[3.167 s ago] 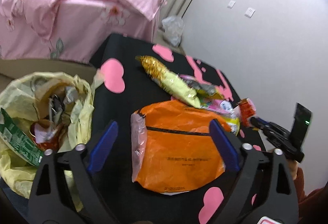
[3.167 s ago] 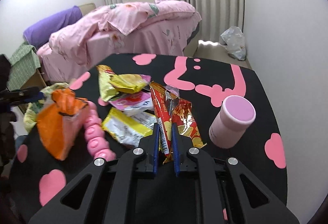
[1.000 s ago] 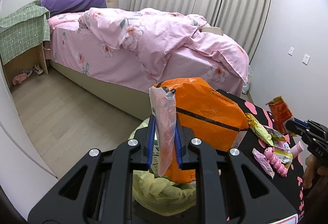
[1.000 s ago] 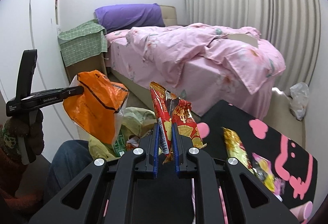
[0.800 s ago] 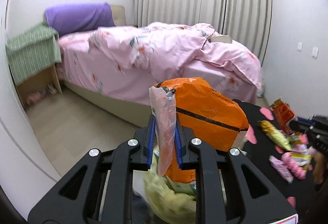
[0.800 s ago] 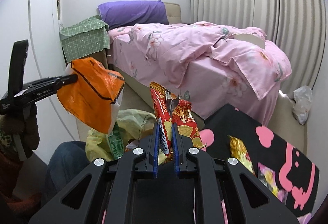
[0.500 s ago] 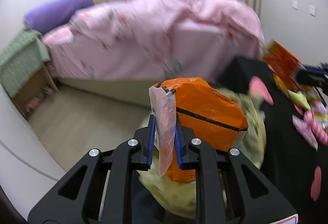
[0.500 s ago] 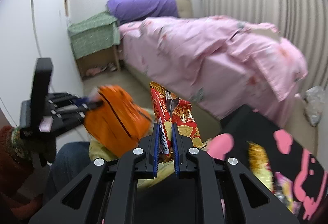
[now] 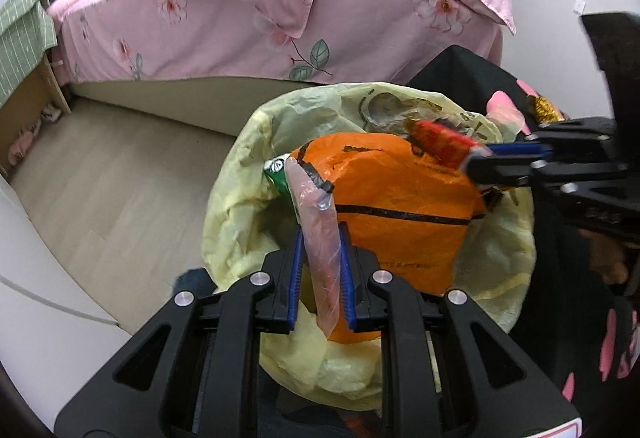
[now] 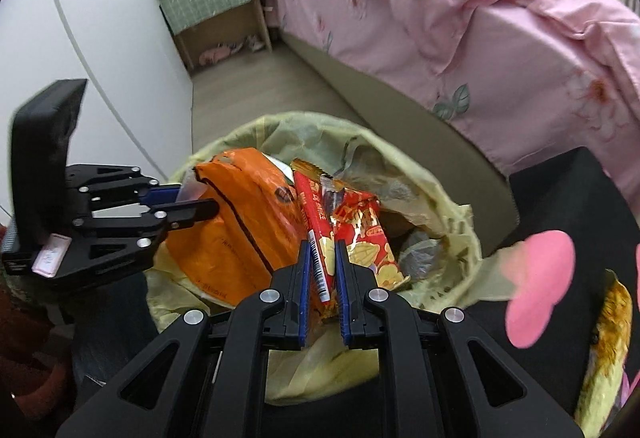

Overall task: Collect trash
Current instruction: 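Carry the orange bag and red wrappers over the yellow bag and release both, then move both tools back over the table toward the remaining wrappers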

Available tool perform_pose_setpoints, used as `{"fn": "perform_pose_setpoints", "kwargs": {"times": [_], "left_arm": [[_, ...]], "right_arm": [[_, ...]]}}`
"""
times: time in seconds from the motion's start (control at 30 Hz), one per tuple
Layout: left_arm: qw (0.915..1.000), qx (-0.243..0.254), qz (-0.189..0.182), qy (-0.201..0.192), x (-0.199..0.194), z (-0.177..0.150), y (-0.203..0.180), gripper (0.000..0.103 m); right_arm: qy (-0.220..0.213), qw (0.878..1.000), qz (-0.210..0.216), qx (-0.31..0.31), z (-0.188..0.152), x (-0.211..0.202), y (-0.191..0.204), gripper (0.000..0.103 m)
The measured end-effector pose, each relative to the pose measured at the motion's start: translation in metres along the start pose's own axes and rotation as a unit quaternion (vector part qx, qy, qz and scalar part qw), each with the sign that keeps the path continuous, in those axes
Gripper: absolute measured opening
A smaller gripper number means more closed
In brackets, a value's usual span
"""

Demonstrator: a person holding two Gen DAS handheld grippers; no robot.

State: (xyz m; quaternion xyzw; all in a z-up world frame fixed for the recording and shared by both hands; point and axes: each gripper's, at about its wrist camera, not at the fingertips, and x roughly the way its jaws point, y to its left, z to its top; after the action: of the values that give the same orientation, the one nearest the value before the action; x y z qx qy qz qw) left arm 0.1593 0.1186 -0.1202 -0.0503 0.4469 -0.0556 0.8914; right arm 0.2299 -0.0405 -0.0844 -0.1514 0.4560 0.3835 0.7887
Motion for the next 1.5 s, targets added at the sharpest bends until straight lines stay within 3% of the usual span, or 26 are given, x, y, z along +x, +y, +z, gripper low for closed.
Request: {"fn": "perform_pose_setpoints", "kwargs": {"times": [0.17,0.47,0.7,1.03,1.23,1.27,1.3,1.37,1.5], "left_arm": [[0.9995,-0.027,-0.015,-0.004,-0.007,0.0,0.007,0.016],[0.9998,-0.016,-0.011,0.007,0.003,-0.001,0.003,0.016],[0.9998,-0.015,-0.01,0.006,0.006,-0.002,0.001,0.016],[0.9973,-0.062,-0.041,-0.005,-0.007,0.004,0.015,0.02],[0.9958,-0.076,-0.051,-0.007,-0.016,0.007,0.017,0.03],[0.9955,-0.079,-0.052,-0.009,-0.018,0.008,0.017,0.037],[0.995,-0.084,-0.053,-0.013,-0.021,0.009,0.018,0.046],[0.9941,-0.092,-0.055,-0.017,-0.023,0.011,0.02,0.054],[0.9941,-0.097,-0.044,-0.021,-0.03,0.015,0.022,0.059]], "right_arm": [[0.036,0.999,0.017,0.0,0.001,0.021,-0.002,0.013],[0.07,0.997,0.01,-0.017,-0.001,0.038,0.001,0.013],[0.071,0.997,0.004,-0.013,-0.008,0.035,-0.004,0.013],[0.028,0.997,-0.031,-0.058,-0.015,0.012,0.015,0.013],[0.02,0.999,-0.019,-0.033,-0.018,0.004,0.006,0.014],[0.018,0.999,-0.018,-0.03,-0.018,0.004,0.005,0.015],[0.016,0.999,-0.018,-0.028,-0.018,0.002,0.004,0.018],[0.009,1.0,-0.019,-0.023,-0.019,-0.002,0.002,0.028],[-0.002,1.0,-0.007,-0.02,-0.019,-0.012,0.003,0.035]]}}
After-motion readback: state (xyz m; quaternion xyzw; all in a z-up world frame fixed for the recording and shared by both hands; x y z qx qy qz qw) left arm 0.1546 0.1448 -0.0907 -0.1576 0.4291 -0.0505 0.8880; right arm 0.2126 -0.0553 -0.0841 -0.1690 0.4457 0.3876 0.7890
